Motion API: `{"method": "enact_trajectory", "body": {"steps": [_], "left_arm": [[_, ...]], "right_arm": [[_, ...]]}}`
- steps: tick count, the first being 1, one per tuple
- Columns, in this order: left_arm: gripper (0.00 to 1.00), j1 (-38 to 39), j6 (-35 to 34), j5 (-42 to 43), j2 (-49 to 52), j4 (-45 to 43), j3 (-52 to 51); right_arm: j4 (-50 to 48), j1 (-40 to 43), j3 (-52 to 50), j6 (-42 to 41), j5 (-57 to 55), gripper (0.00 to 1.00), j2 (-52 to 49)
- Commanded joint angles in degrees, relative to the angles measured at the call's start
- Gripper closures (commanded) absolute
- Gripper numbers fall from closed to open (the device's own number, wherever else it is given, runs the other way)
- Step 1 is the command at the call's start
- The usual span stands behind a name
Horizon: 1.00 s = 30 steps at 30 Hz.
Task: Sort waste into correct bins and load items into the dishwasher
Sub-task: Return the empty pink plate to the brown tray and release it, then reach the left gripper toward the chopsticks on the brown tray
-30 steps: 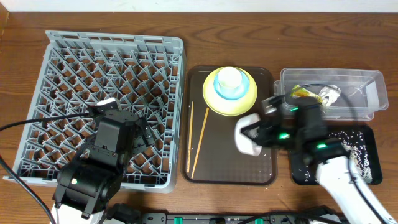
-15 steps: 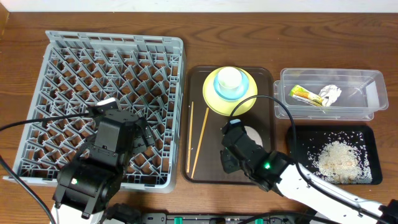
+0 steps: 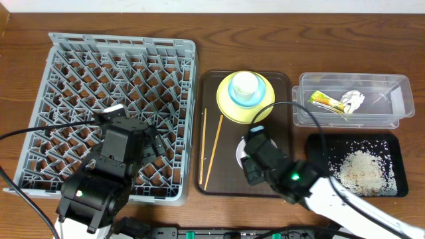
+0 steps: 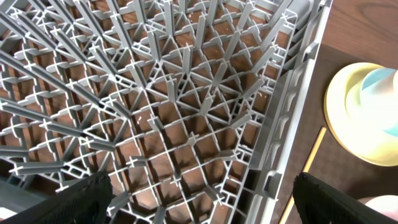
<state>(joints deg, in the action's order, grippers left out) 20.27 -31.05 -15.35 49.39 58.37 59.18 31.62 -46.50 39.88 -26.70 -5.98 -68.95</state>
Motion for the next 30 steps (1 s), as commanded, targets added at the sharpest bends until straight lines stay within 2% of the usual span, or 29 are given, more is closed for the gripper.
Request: {"method": "enact_trajectory", "body": {"steps": [1, 2, 5, 8, 9, 12, 16, 24, 27, 30], "left_arm": [[0.06, -0.3, 0.8, -0.3, 0.0, 0.1, 0.9], [0.06, -0.3, 0.8, -0.3, 0.0, 0.1, 0.9], [0.06, -0.3, 0.8, -0.3, 0.0, 0.1, 0.9], [0.06, -0.3, 0.8, -0.3, 0.0, 0.1, 0.9], [0.06, -0.3, 0.8, -0.3, 0.0, 0.1, 0.9], [0.06, -0.3, 0.8, -0.3, 0.0, 0.1, 0.9], [0.06, -0.3, 0.8, -0.3, 0.0, 0.1, 0.9], [0.06, -0.3, 0.8, -0.3, 0.0, 0.1, 0.9], [0.06, -0.3, 0.5, -0.1, 0.0, -3.4, 0.9], [0.06, -0.3, -0.8, 10.0, 0.0, -5.9, 0.9]], "right_arm": [[5.3, 4.0, 5.4, 1.4, -0.9, 0.44, 5.3], [7.9, 5.3, 6.4, 1.5, -1.6, 0.44, 6.6], [15.4, 9.8, 8.5, 1.5, -5.2, 0.32, 10.4], [21.1, 15.3, 8.8, 1.4, -10.4, 0.04, 14.2], [22.5, 17.3, 8.8, 1.4, -11.6, 0.01, 15.2], [25.2, 24.1, 8.8, 1.5, -12.2, 0.01, 17.5], [26.7, 28.3, 8.8, 1.5, -12.3, 0.01, 18.1], [26.9, 29.3, 8.8, 1.5, -11.3, 0.01, 17.9], [26.9, 29.3, 8.8, 1.5, -11.3, 0.01, 17.9], [26.9, 29.3, 8.8, 1.5, -11.3, 0.01, 17.9]]}}
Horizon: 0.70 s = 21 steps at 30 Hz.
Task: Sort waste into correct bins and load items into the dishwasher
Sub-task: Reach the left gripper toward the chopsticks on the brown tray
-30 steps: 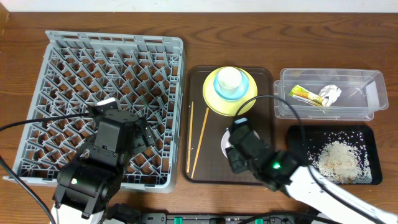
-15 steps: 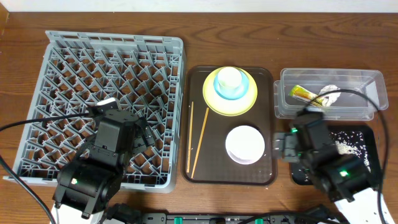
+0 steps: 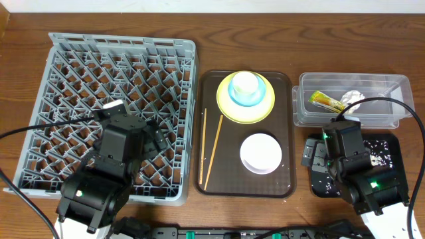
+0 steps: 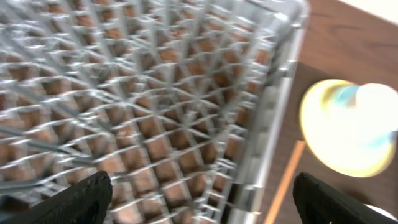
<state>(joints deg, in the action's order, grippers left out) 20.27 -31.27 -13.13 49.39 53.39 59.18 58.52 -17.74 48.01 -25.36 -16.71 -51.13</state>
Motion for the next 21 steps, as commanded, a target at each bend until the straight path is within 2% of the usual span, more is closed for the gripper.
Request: {"method": "enact_trajectory", "body": {"steps": [1, 2, 5, 8, 14, 21], "left_arm": [[0.06, -0.2, -0.8, 12.1, 0.0, -1.5, 0.9], [0.06, -0.2, -1.2, 17.1, 0.4, -2.2, 0.8], [0.06, 0.8, -4.8, 23.3, 1.7, -1.9, 0.5], [0.06, 3.5, -5.0, 27.5, 4.3, 0.3, 0.2], [0.06, 12.2, -6.1, 27.7, 11.7, 3.6, 0.1], [0.06, 24.0, -6.3, 23.5, 20.7, -2.9, 0.1]], "right_arm": [[0.0, 0.5, 0.7, 0.2, -0.6, 0.01, 0.1], [0.0, 0.5, 0.7, 0.2, -0.6, 0.01, 0.1], [0.0, 0.5, 0.7, 0.2, -0.6, 0.01, 0.1], [0.0, 0.5, 0.7, 0.2, -0.6, 0.01, 0.1], [0.0, 0.5, 0.7, 0.2, -0.6, 0.01, 0.1], [0.0, 0.5, 0.7, 0.2, -0.6, 0.01, 0.1]]}}
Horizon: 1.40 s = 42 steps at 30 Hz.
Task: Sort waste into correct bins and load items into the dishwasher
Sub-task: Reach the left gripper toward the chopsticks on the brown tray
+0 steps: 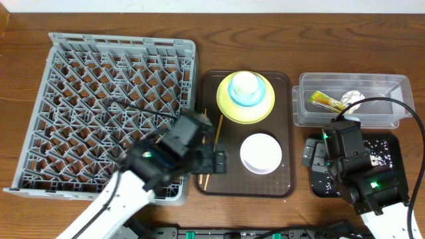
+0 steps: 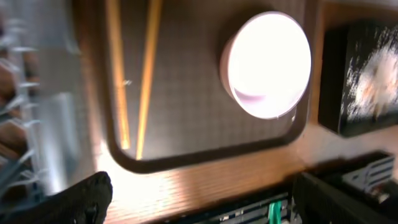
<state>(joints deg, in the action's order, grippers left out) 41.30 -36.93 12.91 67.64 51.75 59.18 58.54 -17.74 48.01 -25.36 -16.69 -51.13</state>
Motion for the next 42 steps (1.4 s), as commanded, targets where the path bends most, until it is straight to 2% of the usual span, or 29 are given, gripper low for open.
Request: {"method": "enact_trajectory", "body": {"steps": [1, 5, 10, 22, 24, 27, 29, 33, 38, 42], "left_arm": [[0.06, 3.7, -0.7, -3.1, 3.5, -2.1, 0.1], [0.06, 4.8, -0.7, -3.1, 7.3, -3.2, 0.1], [0.06, 4.7, -0.7, -11.6, 11.4, -9.1, 0.1], [0.07, 4.7, 0.0, -12.3, 21.8, -9.2, 0.1], [0.18, 4.7, 2.1, -14.0, 22.2, -10.6, 0.1], [0.44, 4.7, 5.5, -17.2, 22.2, -14.0, 0.1], [0.53, 4.7, 6.5, -18.6, 22.2, -15.9, 0.1], [0.60, 4.7, 7.9, -18.6, 22.3, -17.9, 0.1], [0.60, 4.7, 9.7, -19.6, 22.6, -18.0, 0.1], [0.68, 4.7, 9.7, -19.6, 23.5, -18.0, -0.1]], "right_arm": [[0.0, 0.5, 0.7, 0.2, -0.6, 0.01, 0.1], [0.0, 0.5, 0.7, 0.2, -0.6, 0.01, 0.1], [0.0, 0.5, 0.7, 0.2, -0.6, 0.01, 0.1], [0.0, 0.5, 0.7, 0.2, -0.6, 0.01, 0.1], [0.0, 0.5, 0.7, 0.2, -0.6, 0.01, 0.1], [0.0, 0.5, 0.7, 0.2, -0.6, 0.01, 0.1], [0.0, 0.5, 0.7, 0.2, -0.6, 0.01, 0.1], [0.0, 0.5, 0.7, 0.2, -0.6, 0.01, 0.1], [0.0, 0.5, 0.7, 0.2, -0.6, 0.01, 0.1], [0.0, 0.5, 0.7, 0.2, -0.6, 0.01, 0.1]]}}
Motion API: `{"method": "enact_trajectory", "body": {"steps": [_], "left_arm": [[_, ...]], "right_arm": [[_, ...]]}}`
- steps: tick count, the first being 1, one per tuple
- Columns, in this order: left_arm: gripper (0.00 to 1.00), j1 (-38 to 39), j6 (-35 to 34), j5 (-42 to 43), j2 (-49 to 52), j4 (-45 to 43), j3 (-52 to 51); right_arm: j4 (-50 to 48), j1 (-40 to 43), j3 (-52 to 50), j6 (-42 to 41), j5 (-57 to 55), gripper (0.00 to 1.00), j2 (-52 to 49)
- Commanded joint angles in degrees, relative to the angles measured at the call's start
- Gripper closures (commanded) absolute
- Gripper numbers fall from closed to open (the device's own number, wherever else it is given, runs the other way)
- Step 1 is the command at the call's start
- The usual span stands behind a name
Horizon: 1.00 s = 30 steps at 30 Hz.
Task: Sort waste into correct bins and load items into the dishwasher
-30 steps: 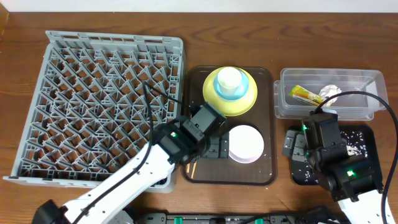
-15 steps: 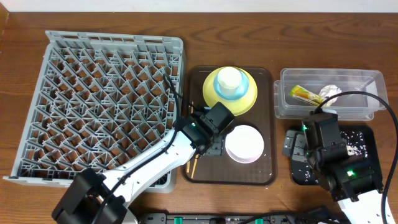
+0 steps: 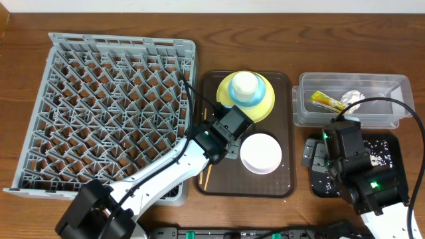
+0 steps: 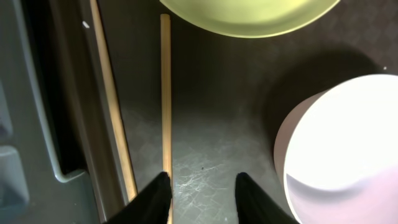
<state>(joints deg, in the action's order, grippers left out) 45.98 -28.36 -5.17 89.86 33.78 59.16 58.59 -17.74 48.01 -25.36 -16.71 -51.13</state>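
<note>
My left gripper [image 4: 202,185] hangs open low over the brown tray [image 3: 282,189]. Its left fingertip sits over the right one of two wooden chopsticks [image 4: 165,93], its right fingertip near the white bowl [image 4: 348,149]. The second chopstick [image 4: 112,112] lies along the tray's left rim. A yellow plate [image 4: 249,15] at the tray's far end carries a blue cup [image 3: 244,89]. My right gripper [image 3: 313,159] rests over the left end of the black tray [image 3: 392,149] holding rice. Whether its jaws are open or shut does not show.
The grey dish rack [image 3: 106,106] fills the table's left half, with its right wall beside the tray. A clear bin [image 3: 398,89] at the back right holds a green wrapper [image 3: 322,99] and crumpled paper [image 3: 353,99].
My left gripper has moved farther in over the tray and lower, now between the right chopstick and the bowl, with its fingers closer together than before. The right arm has not moved.
First my left gripper hung over the rack while my right gripper was at the white bowl on the tray. Then the right arm stood over the black tray, the bowl left on the brown tray. My left gripper then appeared over the tray's front and now sits at the chopsticks.
</note>
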Motion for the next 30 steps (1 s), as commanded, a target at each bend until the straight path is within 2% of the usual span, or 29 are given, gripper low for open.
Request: {"method": "enact_trajectory", "body": {"steps": [1, 8, 16, 23, 30], "left_arm": [[0.69, 0.0, 1.1, -1.6, 1.7, -0.1, -0.2], [0.70, 0.0, 1.2, -1.8, 7.3, -0.1, -0.2], [0.79, 0.0, 1.4, -2.5, 13.9, -2.2, -0.2], [0.80, 0.0, 1.3, -3.4, 18.0, -2.2, -0.2], [0.80, 0.0, 1.4, 0.0, 17.6, -2.7, 0.0]], "right_arm": [[0.0, 0.5, 0.7, 0.2, -0.6, 0.01, 0.1], [0.0, 0.5, 0.7, 0.2, -0.5, 0.01, 0.1], [0.2, 0.5, 0.7, 0.2, -0.4, 0.01, 0.1], [0.2, 0.5, 0.6, 0.2, -0.4, 0.01, -0.3], [0.2, 0.5, 0.6, 0.2, -0.4, 0.01, -0.2]]}}
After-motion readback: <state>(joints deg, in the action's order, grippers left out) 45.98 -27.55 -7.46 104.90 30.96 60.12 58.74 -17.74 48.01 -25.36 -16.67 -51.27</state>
